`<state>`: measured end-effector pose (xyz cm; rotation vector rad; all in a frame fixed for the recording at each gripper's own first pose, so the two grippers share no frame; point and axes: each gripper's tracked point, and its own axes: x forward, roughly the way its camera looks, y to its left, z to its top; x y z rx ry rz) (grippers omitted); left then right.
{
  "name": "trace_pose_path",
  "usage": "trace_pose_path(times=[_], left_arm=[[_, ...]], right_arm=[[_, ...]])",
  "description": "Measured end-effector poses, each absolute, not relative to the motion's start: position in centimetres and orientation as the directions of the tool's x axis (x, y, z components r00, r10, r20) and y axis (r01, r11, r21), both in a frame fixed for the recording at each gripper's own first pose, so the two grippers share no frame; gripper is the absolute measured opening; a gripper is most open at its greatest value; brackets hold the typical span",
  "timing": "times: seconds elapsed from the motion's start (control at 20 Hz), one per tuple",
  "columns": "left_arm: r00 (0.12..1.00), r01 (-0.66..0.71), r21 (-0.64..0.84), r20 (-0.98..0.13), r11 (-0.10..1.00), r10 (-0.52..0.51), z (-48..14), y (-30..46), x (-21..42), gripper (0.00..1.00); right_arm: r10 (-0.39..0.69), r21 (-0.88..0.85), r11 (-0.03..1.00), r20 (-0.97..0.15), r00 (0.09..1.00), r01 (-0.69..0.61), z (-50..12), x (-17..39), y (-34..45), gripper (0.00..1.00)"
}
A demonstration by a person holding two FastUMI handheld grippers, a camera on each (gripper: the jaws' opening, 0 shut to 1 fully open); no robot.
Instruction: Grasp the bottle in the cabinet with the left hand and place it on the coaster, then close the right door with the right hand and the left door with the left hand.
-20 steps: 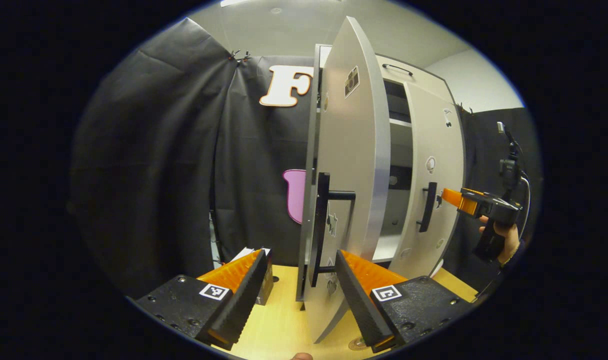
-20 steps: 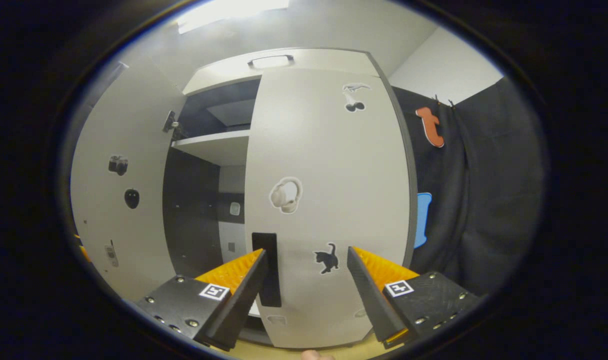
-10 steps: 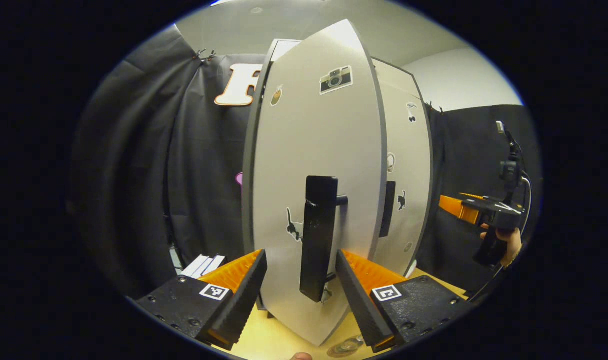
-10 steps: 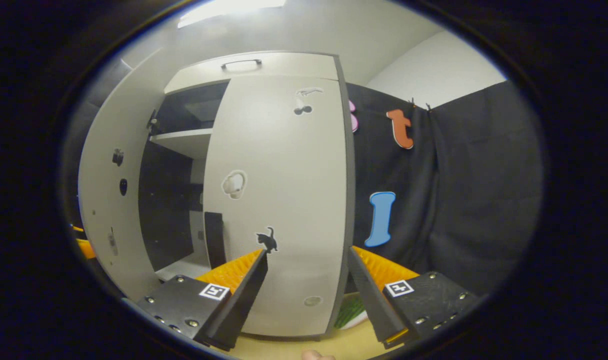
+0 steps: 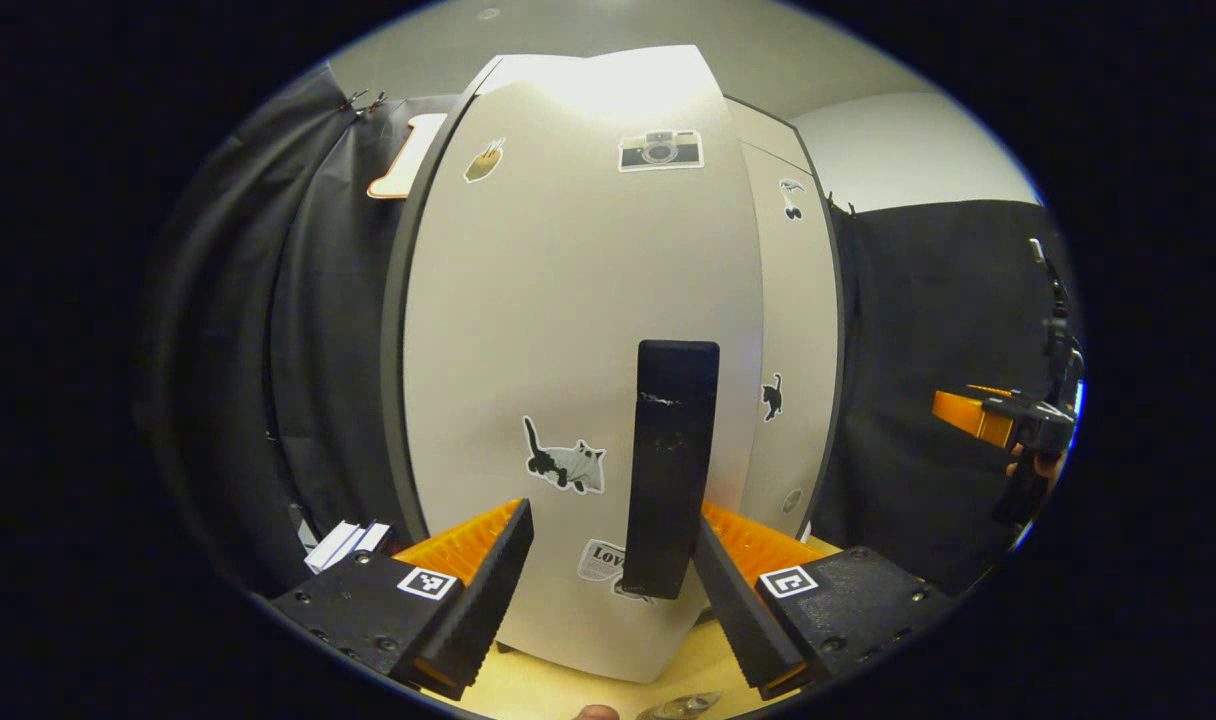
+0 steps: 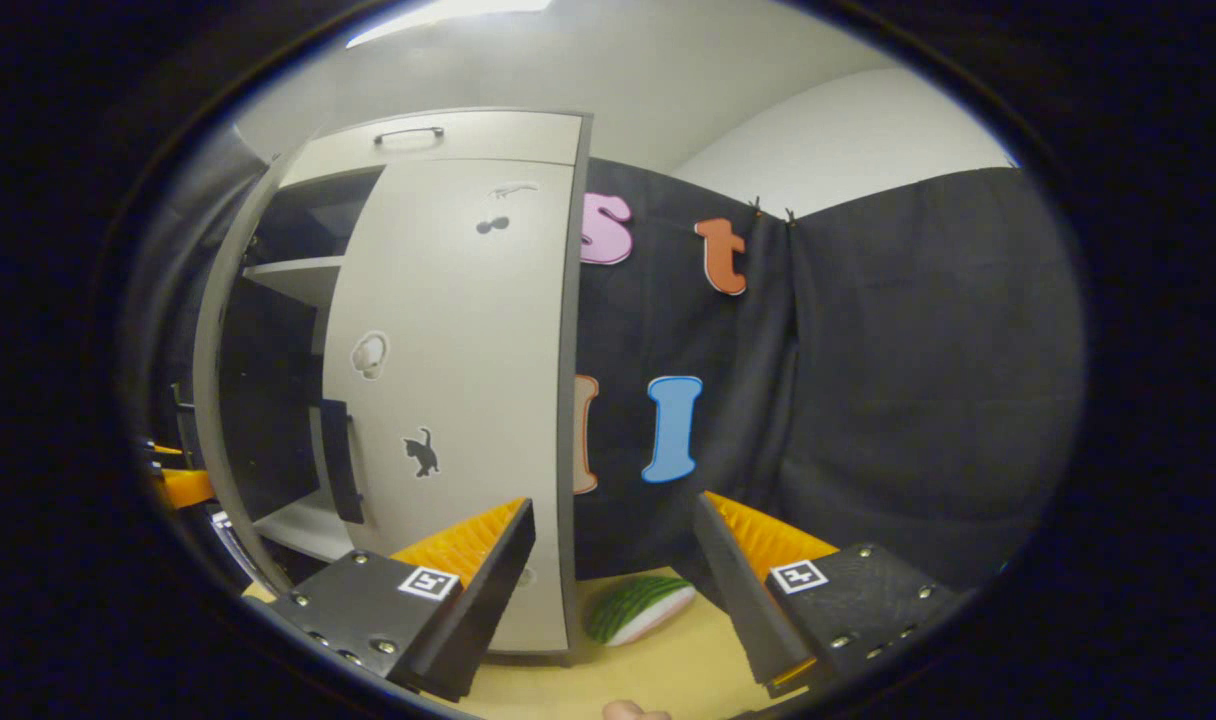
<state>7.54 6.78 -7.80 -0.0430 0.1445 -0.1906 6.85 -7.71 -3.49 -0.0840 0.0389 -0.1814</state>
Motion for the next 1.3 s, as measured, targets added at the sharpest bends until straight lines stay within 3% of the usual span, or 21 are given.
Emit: trace_pose_path(times=[0.5,1.0,1.05,1.15,1.25,1.3], left_arm=[[0.966,0.211,-0.069,-0.141,0.975,-0.219,-8.3,4.7,11.3,0.95],[0.964,0.216,-0.080,-0.138,0.973,-0.226,-9.0,3.6,14.3,0.95],[0.965,0.216,-0.071,-0.137,0.974,-0.224,-9.0,3.6,14.5,0.95],[0.966,0.215,-0.066,-0.134,0.974,-0.222,-9.2,3.6,14.8,0.95],[0.967,0.212,-0.063,-0.131,0.975,-0.219,-9.3,3.5,15.1,0.95],[0.968,0.210,-0.060,-0.129,0.976,-0.216,-9.3,3.5,15.2,0.96]], right_arm=[[-0.290,-0.108,0.953,-0.052,0.956,0.283,-3.7,3.2,-12.8,0.98],[-0.286,-0.102,0.956,-0.098,0.953,0.277,-5.4,2.5,-12.7,0.98],[-0.285,-0.102,0.956,-0.102,0.953,0.275,-5.6,2.5,-12.8,0.94],[-0.283,-0.100,0.957,-0.111,0.953,0.272,-5.8,2.6,-12.7,0.98],[-0.282,-0.104,0.957,-0.114,0.953,0.271,-5.9,2.6,-12.6,0.94],[-0.282,-0.107,0.957,-0.116,0.952,0.270,-6.0,2.6,-12.6,0.98]])
